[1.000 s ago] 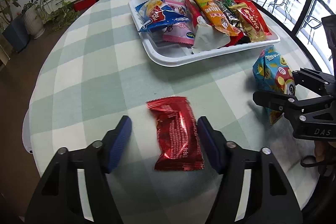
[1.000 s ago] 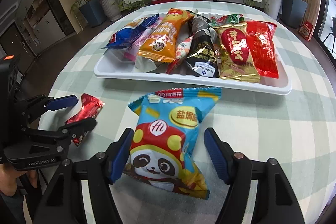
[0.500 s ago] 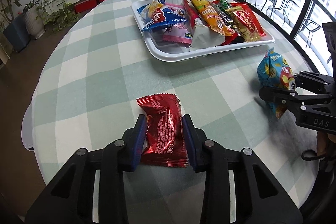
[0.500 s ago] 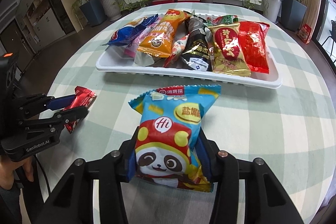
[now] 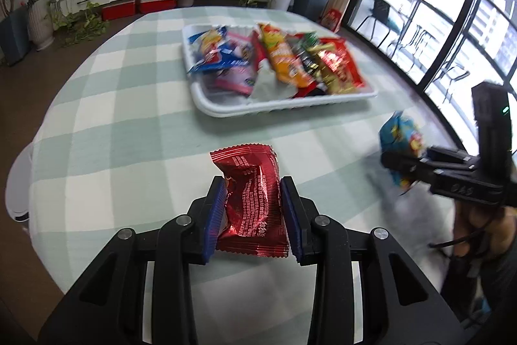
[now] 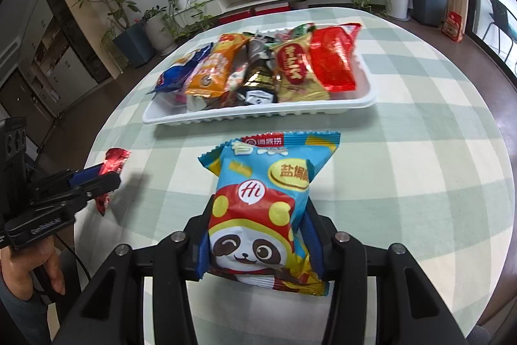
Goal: Organize snacks
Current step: 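Lift both packets and carry them over the white tray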
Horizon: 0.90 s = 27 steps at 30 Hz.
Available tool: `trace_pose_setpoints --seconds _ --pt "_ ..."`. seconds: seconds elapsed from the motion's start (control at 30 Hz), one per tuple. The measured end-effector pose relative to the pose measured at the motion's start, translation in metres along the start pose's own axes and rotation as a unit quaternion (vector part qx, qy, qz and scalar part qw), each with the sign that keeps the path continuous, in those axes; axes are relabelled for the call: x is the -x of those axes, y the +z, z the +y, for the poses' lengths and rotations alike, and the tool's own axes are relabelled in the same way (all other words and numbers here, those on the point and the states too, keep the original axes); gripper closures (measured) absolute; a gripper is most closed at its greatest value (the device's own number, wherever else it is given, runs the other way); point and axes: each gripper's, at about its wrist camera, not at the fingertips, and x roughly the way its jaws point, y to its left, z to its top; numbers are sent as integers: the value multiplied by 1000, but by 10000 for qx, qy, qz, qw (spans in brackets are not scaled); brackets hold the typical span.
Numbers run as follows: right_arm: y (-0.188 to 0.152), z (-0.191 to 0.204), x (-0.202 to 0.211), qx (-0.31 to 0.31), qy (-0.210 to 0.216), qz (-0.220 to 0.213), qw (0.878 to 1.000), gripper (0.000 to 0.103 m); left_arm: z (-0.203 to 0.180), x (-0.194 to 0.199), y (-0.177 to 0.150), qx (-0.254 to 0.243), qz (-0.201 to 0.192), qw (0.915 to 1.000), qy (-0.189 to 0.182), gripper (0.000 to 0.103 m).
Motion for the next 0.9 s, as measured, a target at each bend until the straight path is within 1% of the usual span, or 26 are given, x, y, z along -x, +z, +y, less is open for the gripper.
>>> trace_pose_setpoints --seconds 0.13,0.37,0.47,0.6,0.73,0.8,0.9 --pt "2 -16 8 -189 -63 -69 9998 53 -13 9 14 23 -198 9996 -217 71" --pt "22 -44 28 -422 -211 -360 9982 53 -20 13 48 102 -442 9982 -392 71" --pt "40 -50 39 -394 -280 -553 9973 53 -19 13 70 105 -569 9976 -391 71" --pt "74 -52 52 -278 -272 -857 9956 53 -16 12 103 128 -731 9966 -360 71" --pt "113 -37 61 21 -132 -1195 9927 53 -15 6 134 103 -838 9962 -237 71" --pt "131 -24 59 234 -7 -1326 9909 53 -13 -1 148 75 -841 9963 -167 71" --pt "156 -7 41 494 140 -1266 9906 53 -10 -16 163 40 -809 9967 -67 71"
